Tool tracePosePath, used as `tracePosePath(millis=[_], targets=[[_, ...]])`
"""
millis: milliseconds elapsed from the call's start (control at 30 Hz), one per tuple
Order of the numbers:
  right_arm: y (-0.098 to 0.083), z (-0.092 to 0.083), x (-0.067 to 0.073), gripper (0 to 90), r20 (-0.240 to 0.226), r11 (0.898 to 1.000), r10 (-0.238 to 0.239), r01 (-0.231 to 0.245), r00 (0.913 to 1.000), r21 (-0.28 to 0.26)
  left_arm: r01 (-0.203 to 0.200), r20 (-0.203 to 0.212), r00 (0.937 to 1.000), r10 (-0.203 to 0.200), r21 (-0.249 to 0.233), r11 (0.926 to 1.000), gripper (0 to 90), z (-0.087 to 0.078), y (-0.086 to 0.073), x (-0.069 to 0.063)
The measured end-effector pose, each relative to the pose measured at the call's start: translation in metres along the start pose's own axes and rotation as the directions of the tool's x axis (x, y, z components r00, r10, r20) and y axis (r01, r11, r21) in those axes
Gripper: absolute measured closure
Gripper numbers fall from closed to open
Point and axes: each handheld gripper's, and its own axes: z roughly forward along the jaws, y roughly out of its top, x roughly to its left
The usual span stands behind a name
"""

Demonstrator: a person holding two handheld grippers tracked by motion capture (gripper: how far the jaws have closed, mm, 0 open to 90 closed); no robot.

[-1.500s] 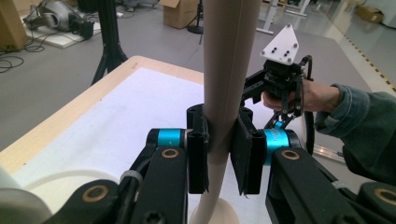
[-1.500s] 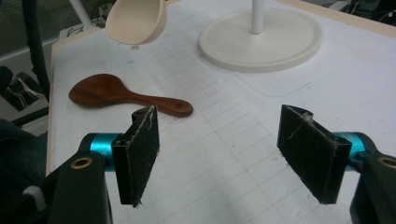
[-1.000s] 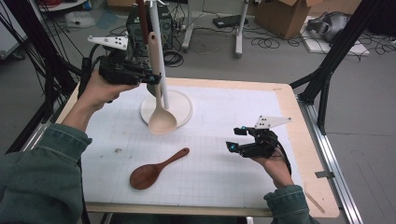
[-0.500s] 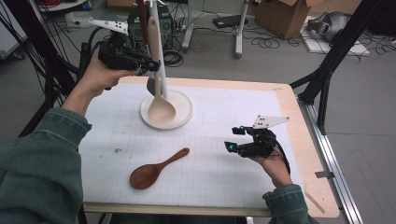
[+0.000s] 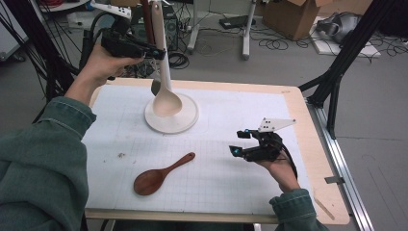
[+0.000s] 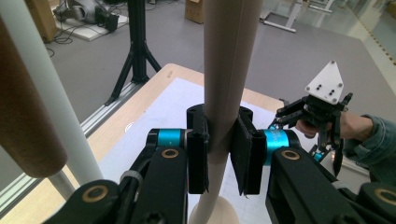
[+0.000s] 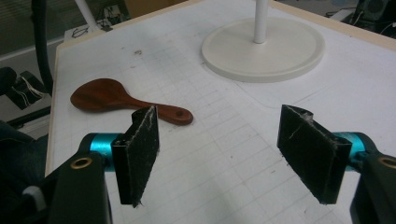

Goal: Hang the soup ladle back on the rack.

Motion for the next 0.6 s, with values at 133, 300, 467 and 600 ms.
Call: tracePosePath(millis=[133, 300, 467, 600], targets=[[0.0, 0.001, 0.0, 29.1, -0.003, 1.0, 0.002, -0.002, 1.0, -0.001, 0.014, -0.013, 0.9998, -0.014, 0.01, 0.9999, 77.0, 0.003, -0.003, 0.006], [0.0, 0.0, 0.0, 29.1, -0.005, 1.0, 0.003, -0.003, 1.0, -0.006, 0.03, -0.009, 0.9995, -0.029, 0.011, 0.9995, 77.0, 0.006, -0.004, 0.011], [0.001, 0.0, 0.0, 29.1, -0.008, 1.0, -0.007, 0.007, 0.9999, -0.01, 0.042, -0.014, 0.999, -0.042, -0.005, 0.9991, 77.0, 0.006, -0.004, 0.014], [0.001, 0.001, 0.0, 29.1, -0.01, 1.0, -0.004, 0.004, 0.9999, -0.011, 0.052, -0.02, 0.9984, -0.052, -0.006, 0.9986, 77.0, 0.005, -0.005, 0.016]])
